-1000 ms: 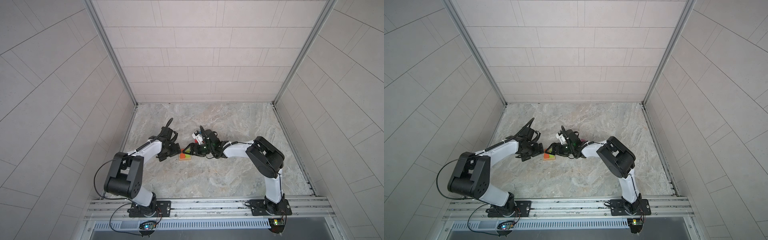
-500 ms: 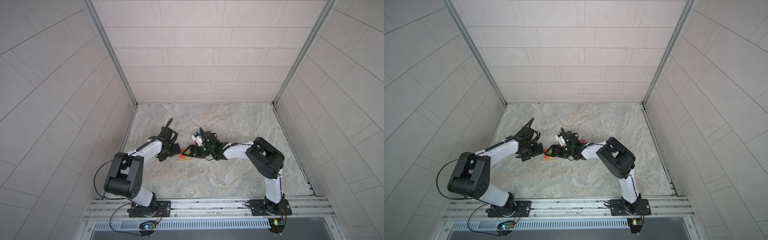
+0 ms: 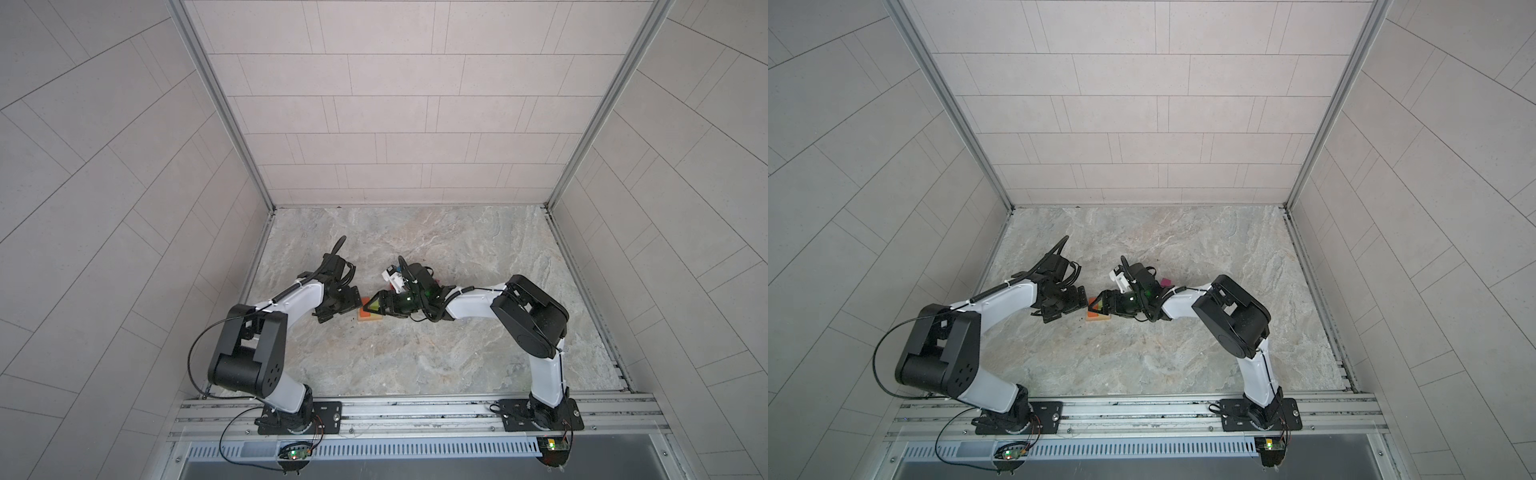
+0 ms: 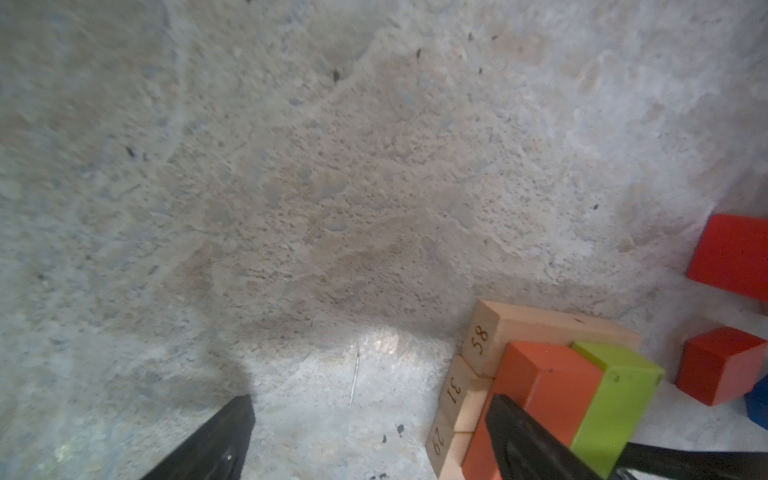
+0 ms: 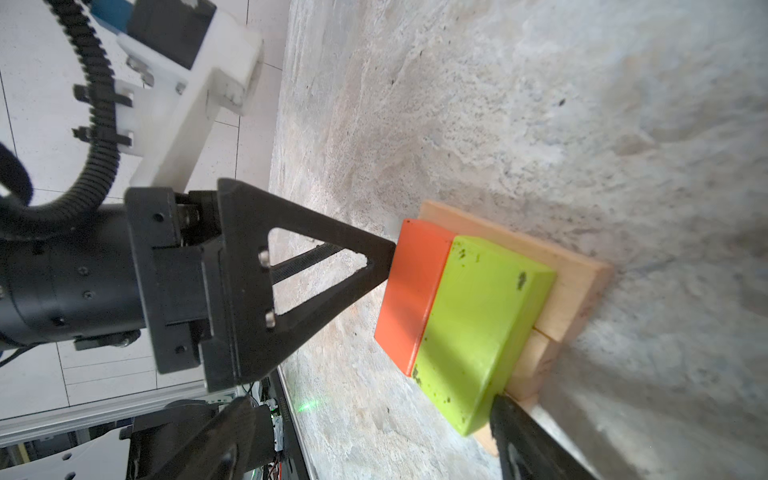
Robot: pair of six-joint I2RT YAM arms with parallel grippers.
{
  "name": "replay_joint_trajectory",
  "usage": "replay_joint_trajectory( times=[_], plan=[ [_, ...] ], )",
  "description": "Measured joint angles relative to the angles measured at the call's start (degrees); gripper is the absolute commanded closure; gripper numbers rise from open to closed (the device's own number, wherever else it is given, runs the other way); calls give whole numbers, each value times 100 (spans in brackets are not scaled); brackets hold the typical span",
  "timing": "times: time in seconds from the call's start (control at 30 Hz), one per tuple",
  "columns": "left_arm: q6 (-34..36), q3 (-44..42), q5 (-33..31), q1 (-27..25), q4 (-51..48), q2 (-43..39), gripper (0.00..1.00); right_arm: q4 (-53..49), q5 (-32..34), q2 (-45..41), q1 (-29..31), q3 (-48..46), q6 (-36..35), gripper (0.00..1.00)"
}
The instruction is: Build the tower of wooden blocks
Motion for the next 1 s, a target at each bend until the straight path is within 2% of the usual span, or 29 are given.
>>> replay_joint_trajectory(
  times=[0.43, 0.67, 1.0],
  plan=[
    [0, 0, -15, 0, -2, -2, 6, -13, 26, -22, 2, -2, -9, 10],
    [4, 4, -42, 0, -105, -52, 6, -378, 201, -442, -90, -44, -280, 10],
    [101, 553, -68, 0, -581, -603, 6, -1738, 398, -1464, -693, -105, -1143, 10]
  ],
)
